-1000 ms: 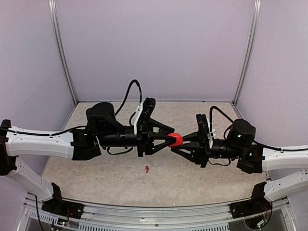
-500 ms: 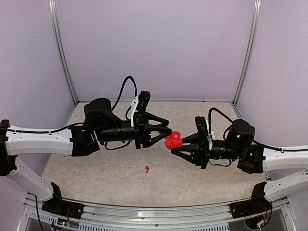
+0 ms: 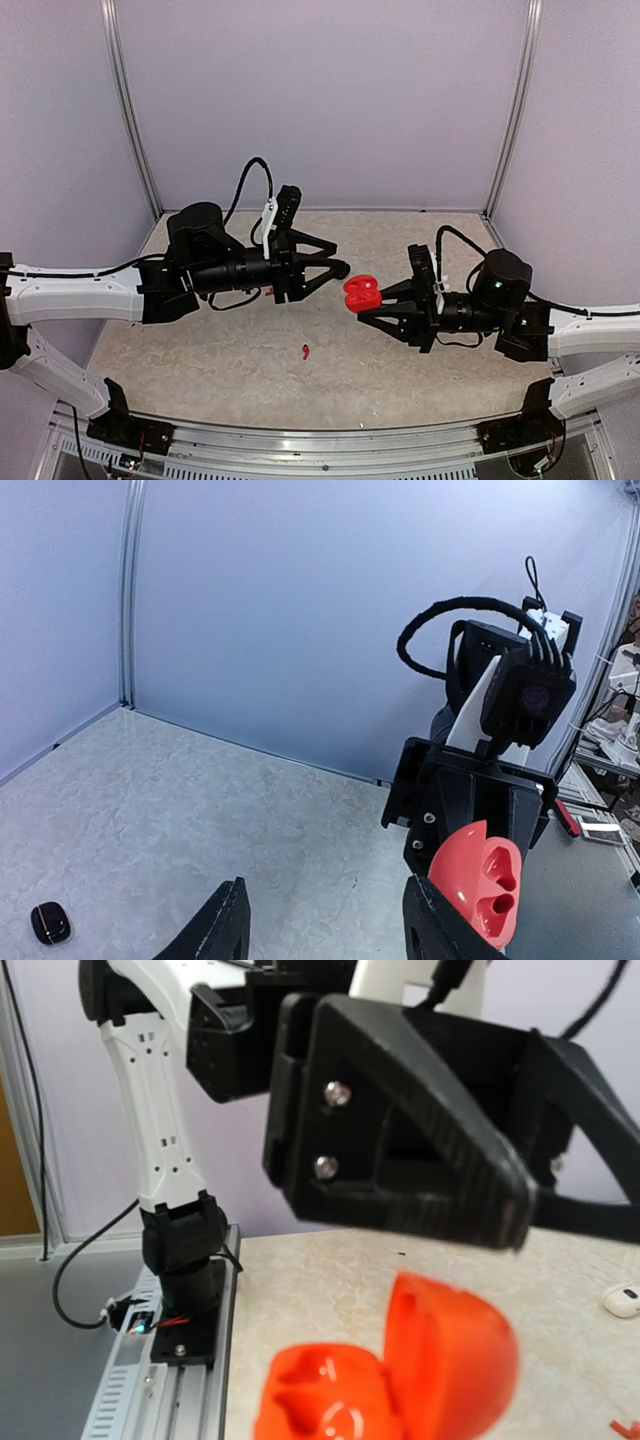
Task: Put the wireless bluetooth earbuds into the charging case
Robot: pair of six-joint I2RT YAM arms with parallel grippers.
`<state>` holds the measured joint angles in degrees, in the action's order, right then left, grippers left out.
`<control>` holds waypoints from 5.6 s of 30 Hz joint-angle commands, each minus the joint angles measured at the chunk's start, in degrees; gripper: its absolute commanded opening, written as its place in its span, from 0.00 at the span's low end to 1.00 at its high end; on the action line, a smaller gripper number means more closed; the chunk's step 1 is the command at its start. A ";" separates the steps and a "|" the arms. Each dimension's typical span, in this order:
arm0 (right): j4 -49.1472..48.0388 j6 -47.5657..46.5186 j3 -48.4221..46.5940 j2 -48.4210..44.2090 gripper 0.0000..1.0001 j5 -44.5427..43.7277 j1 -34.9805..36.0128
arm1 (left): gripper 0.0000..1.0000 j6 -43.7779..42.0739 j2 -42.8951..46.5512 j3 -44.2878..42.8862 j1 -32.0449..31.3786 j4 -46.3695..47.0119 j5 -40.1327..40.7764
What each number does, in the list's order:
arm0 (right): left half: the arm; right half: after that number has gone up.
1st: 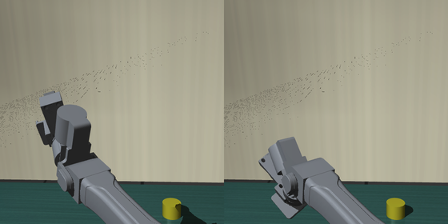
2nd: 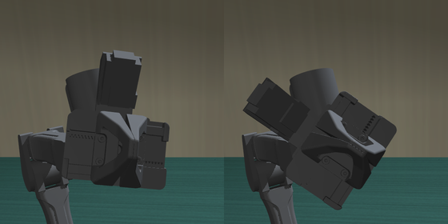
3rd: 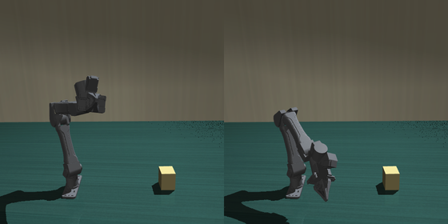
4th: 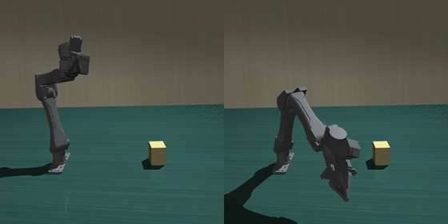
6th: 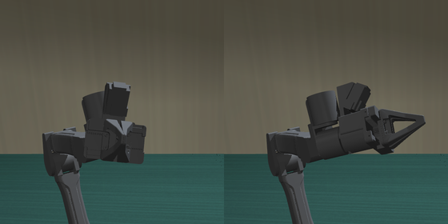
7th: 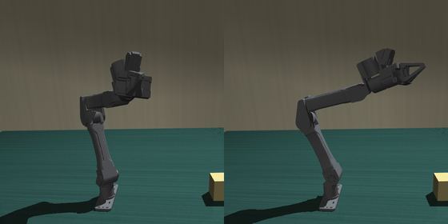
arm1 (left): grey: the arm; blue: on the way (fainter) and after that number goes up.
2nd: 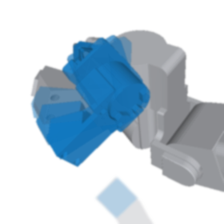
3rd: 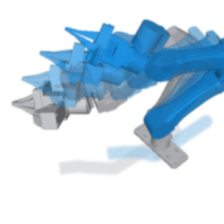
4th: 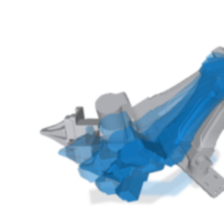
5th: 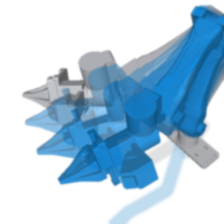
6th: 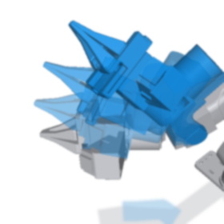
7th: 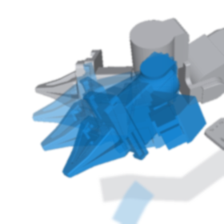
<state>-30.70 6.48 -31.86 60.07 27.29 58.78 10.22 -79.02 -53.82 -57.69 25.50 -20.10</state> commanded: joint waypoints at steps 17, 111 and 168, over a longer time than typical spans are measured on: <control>4.44 0.79 4.26 -5.91 0.02 -6.08 -0.06 | 0.49 7.49 0.16 10.69 7.10 -25.29 14.95; -28.74 -9.88 5.59 5.43 0.02 -7.82 -0.69 | 0.19 -12.94 10.10 7.18 -12.74 17.63 22.44; 7.12 4.20 12.06 -22.41 0.02 -33.04 -11.15 | 0.43 -1.95 -44.66 -44.87 -5.37 -68.61 11.56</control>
<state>-24.73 10.26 -20.29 39.33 -4.16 48.42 7.70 -120.07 -94.74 -63.13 -35.55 -8.60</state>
